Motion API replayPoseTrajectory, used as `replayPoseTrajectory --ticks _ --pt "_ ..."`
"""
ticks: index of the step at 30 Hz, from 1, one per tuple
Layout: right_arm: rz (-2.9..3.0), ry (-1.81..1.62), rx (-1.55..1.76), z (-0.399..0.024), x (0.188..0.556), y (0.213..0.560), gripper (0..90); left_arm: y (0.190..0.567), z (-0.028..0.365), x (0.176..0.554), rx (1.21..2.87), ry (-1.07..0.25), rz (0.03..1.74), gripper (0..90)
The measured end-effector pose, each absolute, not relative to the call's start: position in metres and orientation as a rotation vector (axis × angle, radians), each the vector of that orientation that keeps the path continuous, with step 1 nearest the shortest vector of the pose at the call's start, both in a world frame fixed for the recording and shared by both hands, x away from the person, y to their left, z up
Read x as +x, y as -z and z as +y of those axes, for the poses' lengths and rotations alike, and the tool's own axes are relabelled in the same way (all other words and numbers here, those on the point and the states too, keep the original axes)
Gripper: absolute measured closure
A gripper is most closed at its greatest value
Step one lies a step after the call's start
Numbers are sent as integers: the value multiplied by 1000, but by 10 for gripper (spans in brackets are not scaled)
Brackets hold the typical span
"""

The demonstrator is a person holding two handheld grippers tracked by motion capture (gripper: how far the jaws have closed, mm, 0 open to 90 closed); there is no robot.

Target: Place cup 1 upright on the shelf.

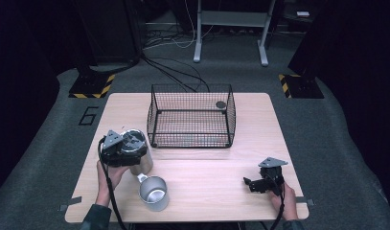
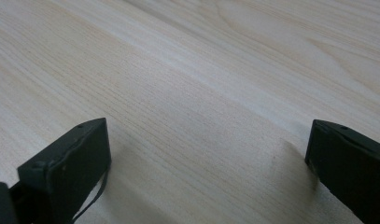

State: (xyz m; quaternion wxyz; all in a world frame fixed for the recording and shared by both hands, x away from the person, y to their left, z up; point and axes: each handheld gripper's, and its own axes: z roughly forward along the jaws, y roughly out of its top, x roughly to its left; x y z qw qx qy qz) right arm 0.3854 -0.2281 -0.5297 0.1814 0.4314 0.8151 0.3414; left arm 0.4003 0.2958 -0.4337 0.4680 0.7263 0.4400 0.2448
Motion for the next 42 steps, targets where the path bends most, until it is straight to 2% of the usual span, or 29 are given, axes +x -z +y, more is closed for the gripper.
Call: replayPoseTrajectory --ticks 42 --pt "2304 -966 1222 -228 386 530 0 376 295 389 1771 -651 978 33"
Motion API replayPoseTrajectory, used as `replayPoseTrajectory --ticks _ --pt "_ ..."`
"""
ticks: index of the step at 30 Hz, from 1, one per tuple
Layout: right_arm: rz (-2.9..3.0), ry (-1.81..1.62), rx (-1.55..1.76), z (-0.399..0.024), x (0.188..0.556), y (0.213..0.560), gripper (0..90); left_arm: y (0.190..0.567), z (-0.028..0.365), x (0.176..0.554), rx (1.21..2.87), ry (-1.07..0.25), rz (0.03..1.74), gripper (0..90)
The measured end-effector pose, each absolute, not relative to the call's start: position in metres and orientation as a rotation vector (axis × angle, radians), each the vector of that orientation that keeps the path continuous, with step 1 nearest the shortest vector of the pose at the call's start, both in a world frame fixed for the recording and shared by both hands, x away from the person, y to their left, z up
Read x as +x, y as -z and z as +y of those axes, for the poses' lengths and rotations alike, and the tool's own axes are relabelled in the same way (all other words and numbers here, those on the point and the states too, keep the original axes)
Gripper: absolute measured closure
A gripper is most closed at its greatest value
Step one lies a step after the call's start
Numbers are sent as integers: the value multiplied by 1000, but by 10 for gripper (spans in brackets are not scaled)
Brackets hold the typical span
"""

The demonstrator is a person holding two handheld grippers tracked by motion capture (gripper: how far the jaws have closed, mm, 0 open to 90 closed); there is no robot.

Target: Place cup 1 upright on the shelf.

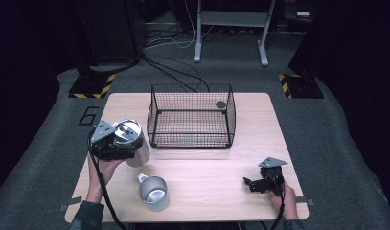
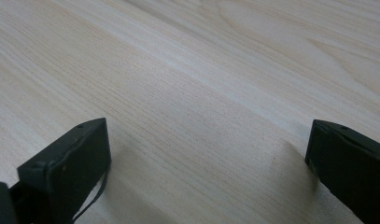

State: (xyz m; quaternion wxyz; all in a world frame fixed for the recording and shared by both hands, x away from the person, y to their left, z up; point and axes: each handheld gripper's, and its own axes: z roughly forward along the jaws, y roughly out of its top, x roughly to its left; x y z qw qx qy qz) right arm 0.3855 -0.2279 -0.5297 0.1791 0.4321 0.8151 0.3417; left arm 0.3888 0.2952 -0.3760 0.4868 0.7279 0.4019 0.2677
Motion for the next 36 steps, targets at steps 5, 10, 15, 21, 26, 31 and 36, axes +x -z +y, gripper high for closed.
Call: replayPoseTrajectory --ticks 5,10,15,21,26,31,36 --pt "2304 -966 1221 -228 386 530 0 371 293 388 1770 -657 959 33" --pt "2304 -966 1222 -228 385 530 0 362 290 389 1767 -660 940 33" --pt "2304 -966 1222 -228 385 530 0 357 287 389 1773 -658 921 33" --pt "2304 -966 1221 -228 386 530 0 352 281 391 1786 -650 899 34" --pt "2304 -966 1221 -228 386 530 0 345 272 394 1796 -648 873 33" --pt "2304 -966 1221 -228 386 530 0 342 267 398 1797 -651 860 33" --pt "2305 -966 1221 -228 385 530 0 338 262 402 1808 -647 848 33"
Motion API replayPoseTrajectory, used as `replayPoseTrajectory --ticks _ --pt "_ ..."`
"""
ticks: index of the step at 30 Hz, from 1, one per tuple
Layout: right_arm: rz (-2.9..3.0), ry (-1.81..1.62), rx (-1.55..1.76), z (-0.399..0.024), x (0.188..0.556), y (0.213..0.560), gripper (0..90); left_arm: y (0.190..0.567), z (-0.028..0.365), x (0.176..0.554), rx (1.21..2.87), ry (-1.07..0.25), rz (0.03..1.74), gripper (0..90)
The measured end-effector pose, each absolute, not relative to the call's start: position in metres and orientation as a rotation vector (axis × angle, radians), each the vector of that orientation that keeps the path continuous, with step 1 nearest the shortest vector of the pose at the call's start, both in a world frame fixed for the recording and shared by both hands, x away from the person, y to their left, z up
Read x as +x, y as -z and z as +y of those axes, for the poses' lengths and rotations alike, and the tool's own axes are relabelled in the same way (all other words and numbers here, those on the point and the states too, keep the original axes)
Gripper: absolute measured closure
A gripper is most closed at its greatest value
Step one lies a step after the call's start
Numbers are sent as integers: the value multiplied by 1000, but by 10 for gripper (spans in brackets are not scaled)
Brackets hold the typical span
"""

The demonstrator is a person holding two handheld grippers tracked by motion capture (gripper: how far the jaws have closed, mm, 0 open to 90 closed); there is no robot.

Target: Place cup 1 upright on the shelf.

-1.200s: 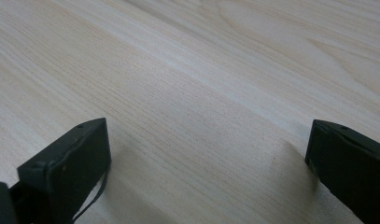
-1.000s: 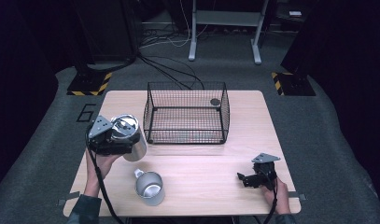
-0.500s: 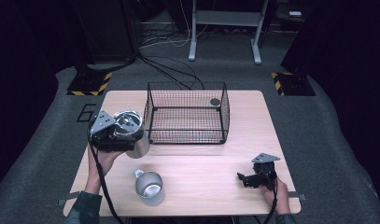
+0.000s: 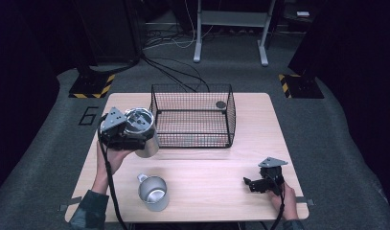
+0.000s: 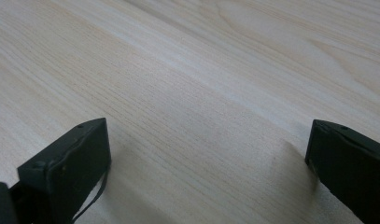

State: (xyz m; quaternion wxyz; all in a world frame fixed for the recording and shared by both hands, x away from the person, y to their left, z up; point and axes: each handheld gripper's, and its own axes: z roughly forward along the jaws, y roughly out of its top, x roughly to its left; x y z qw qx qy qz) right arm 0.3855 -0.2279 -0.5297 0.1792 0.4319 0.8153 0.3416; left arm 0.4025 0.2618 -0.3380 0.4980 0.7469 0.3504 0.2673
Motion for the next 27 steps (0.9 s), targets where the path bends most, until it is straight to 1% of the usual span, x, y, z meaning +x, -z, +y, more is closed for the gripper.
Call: replayPoseTrajectory --ticks 27 --pt "2305 -966 1221 -228 386 530 0 317 239 425 1829 -603 785 33"
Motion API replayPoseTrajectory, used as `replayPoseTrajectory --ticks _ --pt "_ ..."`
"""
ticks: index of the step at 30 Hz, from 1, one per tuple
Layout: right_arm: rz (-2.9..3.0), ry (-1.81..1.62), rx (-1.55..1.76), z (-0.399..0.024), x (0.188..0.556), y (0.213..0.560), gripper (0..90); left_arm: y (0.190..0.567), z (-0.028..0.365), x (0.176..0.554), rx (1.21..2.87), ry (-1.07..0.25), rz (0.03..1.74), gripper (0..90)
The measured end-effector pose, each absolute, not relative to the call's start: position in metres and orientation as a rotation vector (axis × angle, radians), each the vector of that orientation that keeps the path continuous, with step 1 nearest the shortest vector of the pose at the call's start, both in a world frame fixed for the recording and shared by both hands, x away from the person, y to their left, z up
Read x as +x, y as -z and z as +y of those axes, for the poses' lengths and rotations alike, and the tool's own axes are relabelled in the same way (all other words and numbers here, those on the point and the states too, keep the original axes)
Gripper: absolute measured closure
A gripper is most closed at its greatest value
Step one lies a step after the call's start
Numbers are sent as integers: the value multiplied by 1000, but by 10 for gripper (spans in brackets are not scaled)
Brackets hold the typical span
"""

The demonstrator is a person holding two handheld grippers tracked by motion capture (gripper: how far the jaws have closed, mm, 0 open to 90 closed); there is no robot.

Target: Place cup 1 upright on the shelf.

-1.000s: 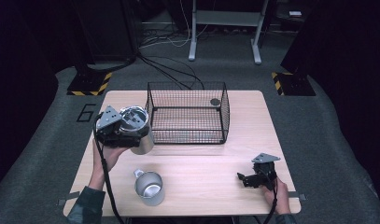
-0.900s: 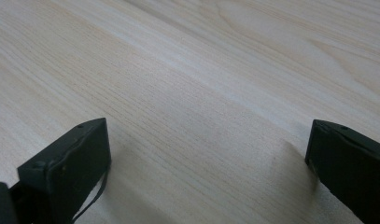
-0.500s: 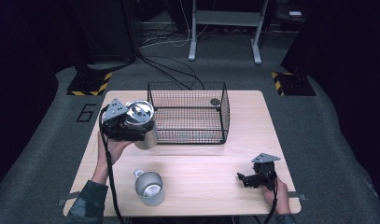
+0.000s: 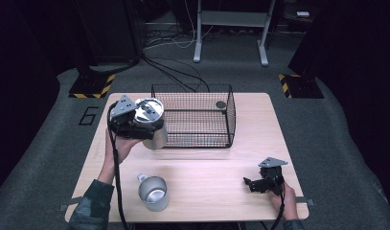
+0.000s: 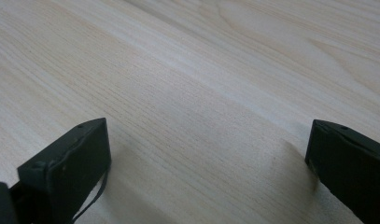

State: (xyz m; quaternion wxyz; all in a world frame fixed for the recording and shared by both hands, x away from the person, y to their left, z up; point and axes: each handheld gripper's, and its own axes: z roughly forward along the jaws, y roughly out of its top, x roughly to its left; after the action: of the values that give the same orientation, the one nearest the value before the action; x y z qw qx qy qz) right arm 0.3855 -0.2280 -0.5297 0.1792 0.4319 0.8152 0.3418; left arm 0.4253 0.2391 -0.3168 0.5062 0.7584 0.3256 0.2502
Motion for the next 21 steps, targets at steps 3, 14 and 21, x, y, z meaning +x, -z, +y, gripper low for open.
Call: replayPoseTrajectory --ticks 3,14,21 --pt "2305 -966 1221 -228 386 530 0 316 236 429 1827 -583 787 34" --pt "2305 -966 1221 -228 386 530 0 312 225 443 1838 -567 772 34" --pt "2306 -967 1220 -228 386 530 0 308 219 452 1855 -569 765 34"
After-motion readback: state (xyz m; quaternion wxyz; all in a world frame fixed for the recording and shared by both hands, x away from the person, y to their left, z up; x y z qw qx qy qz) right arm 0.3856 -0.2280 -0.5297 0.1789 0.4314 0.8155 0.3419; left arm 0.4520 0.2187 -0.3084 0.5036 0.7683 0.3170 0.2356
